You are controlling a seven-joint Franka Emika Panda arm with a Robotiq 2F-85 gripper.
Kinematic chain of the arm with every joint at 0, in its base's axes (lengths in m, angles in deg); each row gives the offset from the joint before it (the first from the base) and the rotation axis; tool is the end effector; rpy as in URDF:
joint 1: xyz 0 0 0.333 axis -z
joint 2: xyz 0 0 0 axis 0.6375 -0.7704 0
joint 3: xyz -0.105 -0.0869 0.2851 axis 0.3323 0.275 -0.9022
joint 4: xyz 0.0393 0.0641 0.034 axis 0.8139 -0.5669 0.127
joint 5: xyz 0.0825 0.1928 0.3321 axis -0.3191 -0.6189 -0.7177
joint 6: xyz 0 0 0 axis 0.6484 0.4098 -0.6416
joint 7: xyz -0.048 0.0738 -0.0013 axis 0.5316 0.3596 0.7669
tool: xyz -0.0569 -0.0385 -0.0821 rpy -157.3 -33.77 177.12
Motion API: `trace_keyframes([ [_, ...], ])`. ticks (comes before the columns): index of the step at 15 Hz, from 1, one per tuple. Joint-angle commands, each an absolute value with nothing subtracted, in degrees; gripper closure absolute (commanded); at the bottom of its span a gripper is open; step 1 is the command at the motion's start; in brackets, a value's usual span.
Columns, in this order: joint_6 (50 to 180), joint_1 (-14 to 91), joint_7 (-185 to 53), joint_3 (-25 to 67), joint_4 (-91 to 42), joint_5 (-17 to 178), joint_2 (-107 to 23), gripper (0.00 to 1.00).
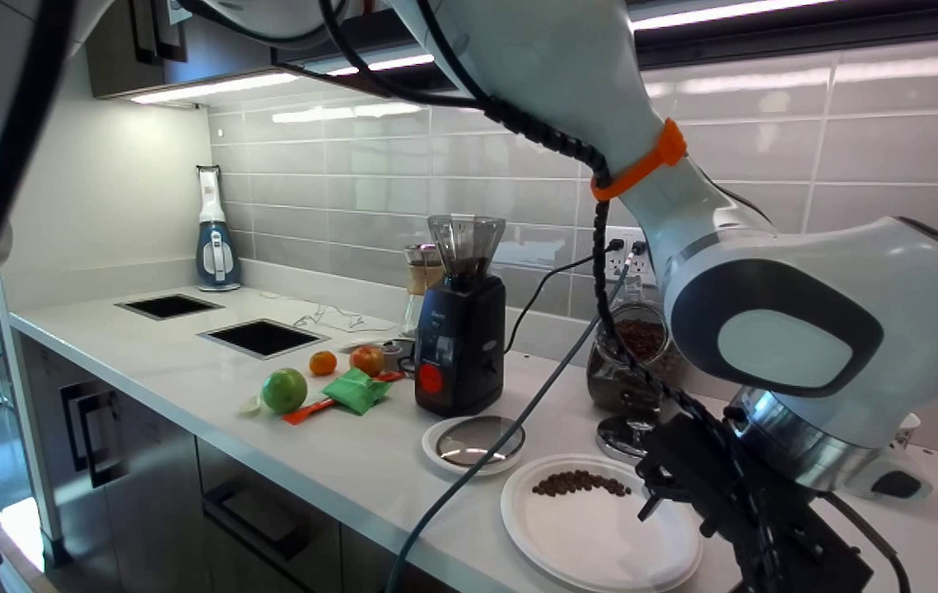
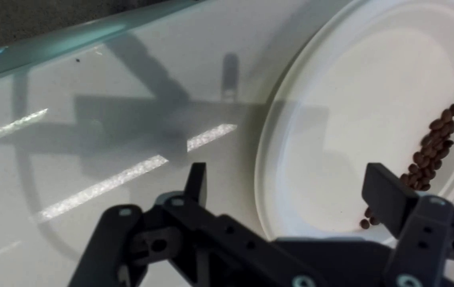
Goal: Pour the coffee beans from the white plate into the coffeemaker.
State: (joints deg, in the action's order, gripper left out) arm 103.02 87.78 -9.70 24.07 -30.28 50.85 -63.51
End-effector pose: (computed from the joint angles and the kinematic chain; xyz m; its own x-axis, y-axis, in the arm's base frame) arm 0.3907 -0.5163 0.1893 0.9392 -0.3419 0.0318 -0.3092 -0.8825 -0.3543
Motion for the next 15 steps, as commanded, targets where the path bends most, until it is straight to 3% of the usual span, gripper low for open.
trace_keyframes([
  [1, 98.7, 90.5, -10.0, 21.6, -26.4, 49.3, -66.1, 0.00],
  [10, 98.2, 90.7, -11.3, 19.8, -24.4, 49.8, -69.0, 0.00],
  [11, 98.2, 90.7, -11.5, 19.7, -24.1, 49.9, -69.2, 0.04],
  [12, 98.1, 90.8, -11.5, 19.7, -24.0, 49.9, -69.2, 0.20],
  [13, 98.0, 90.9, -11.5, 19.6, -24.0, 49.8, -69.2, 0.29],
  [14, 98.2, 90.8, -11.5, 19.6, -24.0, 49.8, -69.3, 0.29],
  [15, 98.2, 90.8, -11.6, 19.7, -23.9, 49.9, -69.3, 0.36],
])
